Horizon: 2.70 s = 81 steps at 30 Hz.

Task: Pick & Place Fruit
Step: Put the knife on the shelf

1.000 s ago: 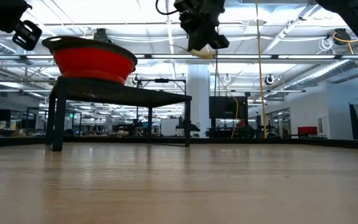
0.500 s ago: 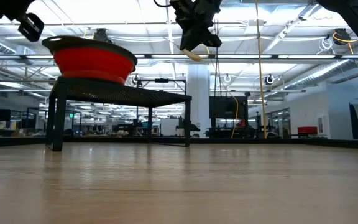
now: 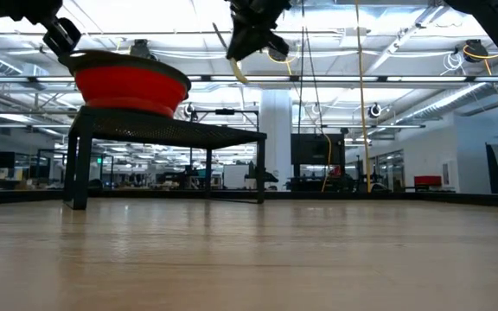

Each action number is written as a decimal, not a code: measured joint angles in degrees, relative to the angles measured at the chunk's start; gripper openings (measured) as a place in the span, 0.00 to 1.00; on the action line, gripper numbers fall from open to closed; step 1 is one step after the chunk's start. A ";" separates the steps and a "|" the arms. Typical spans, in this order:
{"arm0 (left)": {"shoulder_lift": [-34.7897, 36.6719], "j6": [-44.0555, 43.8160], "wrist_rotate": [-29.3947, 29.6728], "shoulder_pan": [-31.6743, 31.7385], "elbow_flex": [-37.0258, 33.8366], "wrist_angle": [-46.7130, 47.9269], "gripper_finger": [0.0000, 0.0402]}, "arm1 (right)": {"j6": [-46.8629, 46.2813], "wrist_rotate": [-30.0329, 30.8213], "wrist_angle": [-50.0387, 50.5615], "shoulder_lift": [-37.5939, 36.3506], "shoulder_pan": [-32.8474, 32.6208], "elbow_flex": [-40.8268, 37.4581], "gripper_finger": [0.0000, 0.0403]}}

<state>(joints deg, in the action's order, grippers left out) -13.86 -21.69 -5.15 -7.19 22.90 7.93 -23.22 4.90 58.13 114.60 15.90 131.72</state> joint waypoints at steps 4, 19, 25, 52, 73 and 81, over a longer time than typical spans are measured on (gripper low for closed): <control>-1.71 -0.16 0.07 -0.01 0.00 -1.51 0.02 | 0.37 -0.10 -1.35 -0.01 0.61 0.00 0.11; -1.94 -1.14 0.61 -0.01 0.00 -3.79 0.02 | 1.70 -3.59 -2.51 6.89 2.90 -0.09 0.11; -1.94 -1.38 0.63 -0.01 0.00 -3.76 0.02 | 1.57 -5.44 -1.56 7.25 3.30 -0.17 0.11; -1.96 -1.32 0.63 -0.01 0.00 -3.46 0.02 | -1.78 -21.61 3.12 7.44 7.73 -0.13 0.11; -1.95 -3.11 0.61 -0.01 0.00 -3.46 0.02 | -1.54 -18.48 1.95 9.17 8.44 -0.15 0.11; -1.96 -4.15 0.61 -0.01 0.00 -3.45 0.02 | -1.18 -18.67 2.40 10.58 8.48 -0.12 0.11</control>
<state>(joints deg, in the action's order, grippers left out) -15.81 -25.83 -4.54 -7.20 22.90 4.48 -24.40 -13.77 60.53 125.17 24.38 131.60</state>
